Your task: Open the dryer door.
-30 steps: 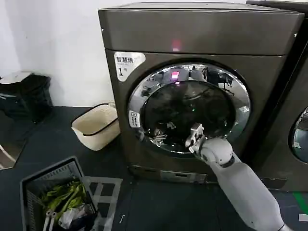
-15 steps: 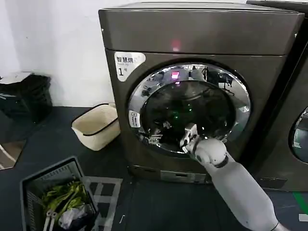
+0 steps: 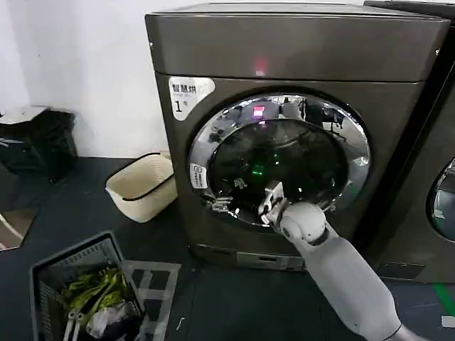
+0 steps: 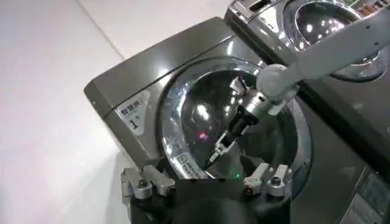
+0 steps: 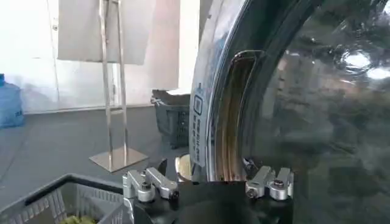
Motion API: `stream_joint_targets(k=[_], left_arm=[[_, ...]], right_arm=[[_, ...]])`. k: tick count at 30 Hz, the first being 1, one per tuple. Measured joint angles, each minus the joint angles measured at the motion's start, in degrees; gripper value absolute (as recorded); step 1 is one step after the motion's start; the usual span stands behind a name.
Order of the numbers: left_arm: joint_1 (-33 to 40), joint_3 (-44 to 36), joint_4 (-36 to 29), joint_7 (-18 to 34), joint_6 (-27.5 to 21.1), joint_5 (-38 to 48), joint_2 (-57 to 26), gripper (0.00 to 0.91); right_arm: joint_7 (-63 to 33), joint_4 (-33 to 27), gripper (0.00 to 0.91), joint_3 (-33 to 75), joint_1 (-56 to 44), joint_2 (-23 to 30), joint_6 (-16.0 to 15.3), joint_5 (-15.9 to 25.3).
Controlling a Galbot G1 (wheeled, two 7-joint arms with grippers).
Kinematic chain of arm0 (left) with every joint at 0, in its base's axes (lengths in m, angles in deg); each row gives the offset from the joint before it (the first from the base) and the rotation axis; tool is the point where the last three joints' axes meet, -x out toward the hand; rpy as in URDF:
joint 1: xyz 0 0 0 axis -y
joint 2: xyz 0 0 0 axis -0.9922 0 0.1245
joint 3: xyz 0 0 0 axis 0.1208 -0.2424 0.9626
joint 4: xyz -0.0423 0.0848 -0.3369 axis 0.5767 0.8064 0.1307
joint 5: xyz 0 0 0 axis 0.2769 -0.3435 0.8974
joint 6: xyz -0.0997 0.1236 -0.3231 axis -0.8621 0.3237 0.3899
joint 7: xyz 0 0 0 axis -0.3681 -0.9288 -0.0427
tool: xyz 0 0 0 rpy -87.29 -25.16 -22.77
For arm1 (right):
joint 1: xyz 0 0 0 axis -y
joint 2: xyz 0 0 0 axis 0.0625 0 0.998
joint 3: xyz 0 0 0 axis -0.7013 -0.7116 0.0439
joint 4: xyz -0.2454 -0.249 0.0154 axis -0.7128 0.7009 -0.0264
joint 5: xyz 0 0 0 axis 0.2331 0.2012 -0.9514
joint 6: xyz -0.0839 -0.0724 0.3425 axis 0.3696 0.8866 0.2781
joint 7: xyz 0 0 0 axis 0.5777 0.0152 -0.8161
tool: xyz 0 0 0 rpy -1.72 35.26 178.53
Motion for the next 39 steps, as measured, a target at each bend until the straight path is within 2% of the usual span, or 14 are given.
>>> stream_joint_targets(k=[39], left_arm=[[0.01,0.64,0.41,-0.06,0.00,1.14,-0.39,0.907]], right_arm=[[2.80,-7.41,0.907,-1.85,3.88,5.20,1.41,0.61]])
